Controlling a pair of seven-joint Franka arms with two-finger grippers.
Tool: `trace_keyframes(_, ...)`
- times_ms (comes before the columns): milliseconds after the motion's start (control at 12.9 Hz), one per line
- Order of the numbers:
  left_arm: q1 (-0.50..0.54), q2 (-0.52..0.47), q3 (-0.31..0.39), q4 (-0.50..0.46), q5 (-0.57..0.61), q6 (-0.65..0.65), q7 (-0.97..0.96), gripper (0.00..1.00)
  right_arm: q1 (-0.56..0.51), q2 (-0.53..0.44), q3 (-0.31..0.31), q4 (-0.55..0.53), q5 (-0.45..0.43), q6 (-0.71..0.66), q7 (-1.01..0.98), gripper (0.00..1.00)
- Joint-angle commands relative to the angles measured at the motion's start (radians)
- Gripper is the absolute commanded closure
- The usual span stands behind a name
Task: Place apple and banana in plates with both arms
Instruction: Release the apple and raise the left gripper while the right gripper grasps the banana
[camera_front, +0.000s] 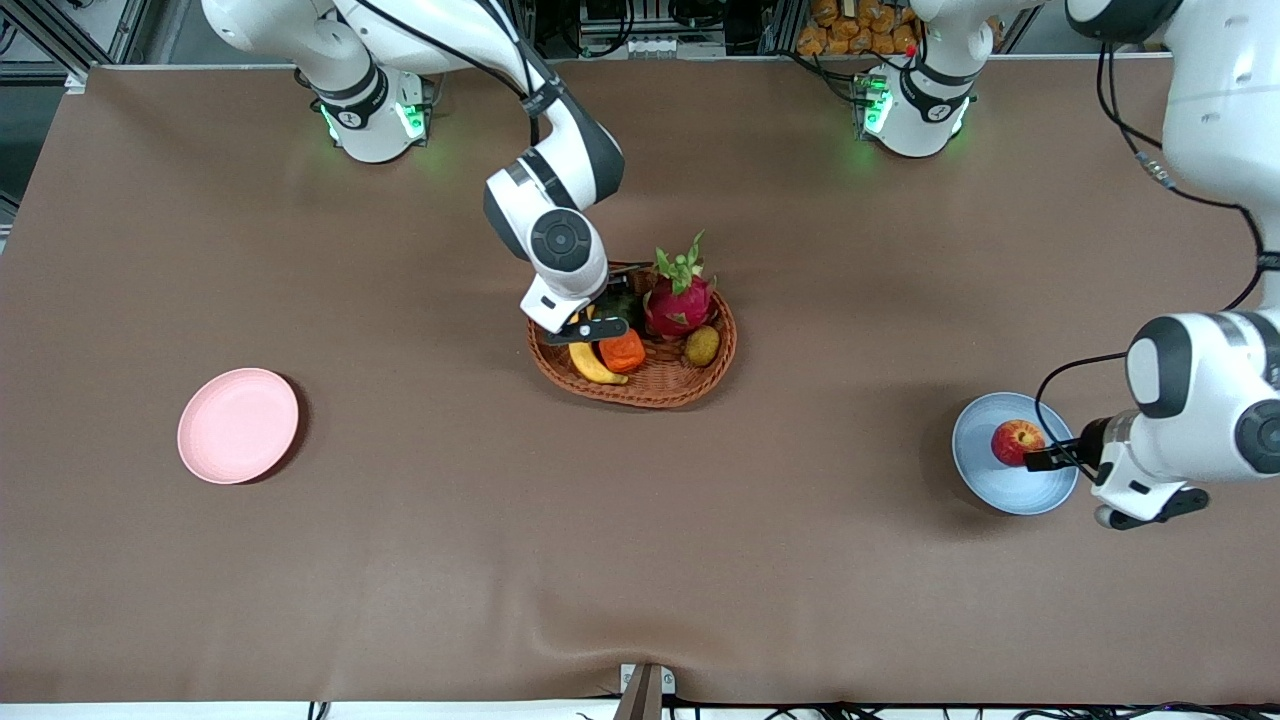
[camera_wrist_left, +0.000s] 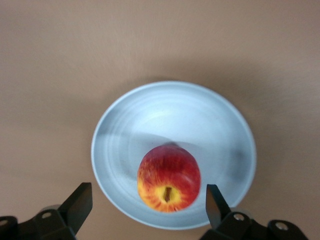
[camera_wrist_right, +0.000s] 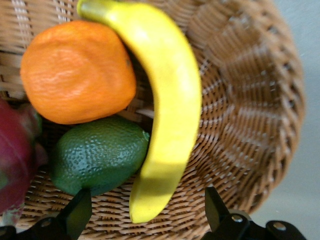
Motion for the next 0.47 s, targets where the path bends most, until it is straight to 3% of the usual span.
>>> trace_keyframes(0,-0.020,-0.105,-0.010,-0.022,0.027,-0.066,0.014,0.00,-0.025,-0.010,0.008,-0.021,0.016,0.002,-0.028,0.00)
trace_keyframes(388,-0.024,-0.351,-0.059,-0.029,0.010,-0.246,0.028,0.00,-0.025,-0.002,0.011,-0.061,0.022,0.013,-0.060,0.00)
